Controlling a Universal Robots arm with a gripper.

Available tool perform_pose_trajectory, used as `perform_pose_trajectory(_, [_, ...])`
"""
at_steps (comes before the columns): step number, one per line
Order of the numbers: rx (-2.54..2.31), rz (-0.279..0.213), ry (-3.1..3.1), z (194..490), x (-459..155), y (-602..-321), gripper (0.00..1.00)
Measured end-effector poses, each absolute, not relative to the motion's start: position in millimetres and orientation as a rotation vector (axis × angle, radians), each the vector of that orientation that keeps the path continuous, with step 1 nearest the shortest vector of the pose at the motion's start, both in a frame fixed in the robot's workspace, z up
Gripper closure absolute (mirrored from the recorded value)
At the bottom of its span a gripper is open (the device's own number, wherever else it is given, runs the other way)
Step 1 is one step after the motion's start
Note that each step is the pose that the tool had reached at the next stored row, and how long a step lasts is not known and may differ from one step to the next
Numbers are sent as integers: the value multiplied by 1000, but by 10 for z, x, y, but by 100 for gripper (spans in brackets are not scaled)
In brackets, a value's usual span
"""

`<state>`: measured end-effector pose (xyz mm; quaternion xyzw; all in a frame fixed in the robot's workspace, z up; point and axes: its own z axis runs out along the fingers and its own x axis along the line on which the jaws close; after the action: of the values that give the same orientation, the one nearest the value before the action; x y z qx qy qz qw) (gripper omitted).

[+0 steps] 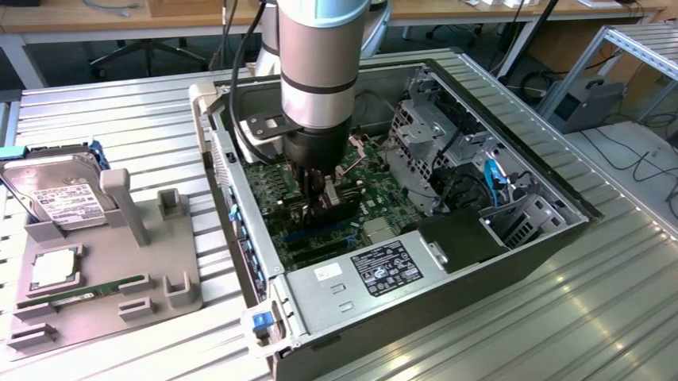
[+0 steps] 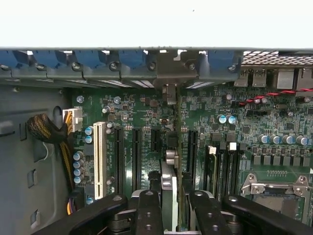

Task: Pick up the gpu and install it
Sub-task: 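Insert the gpu into the slot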

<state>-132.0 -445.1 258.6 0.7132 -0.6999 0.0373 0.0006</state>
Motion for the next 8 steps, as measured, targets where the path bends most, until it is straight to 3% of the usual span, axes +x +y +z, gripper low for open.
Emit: perform_pose_trajectory(8, [2248,109,-2198,2582,-1320,-4450,73])
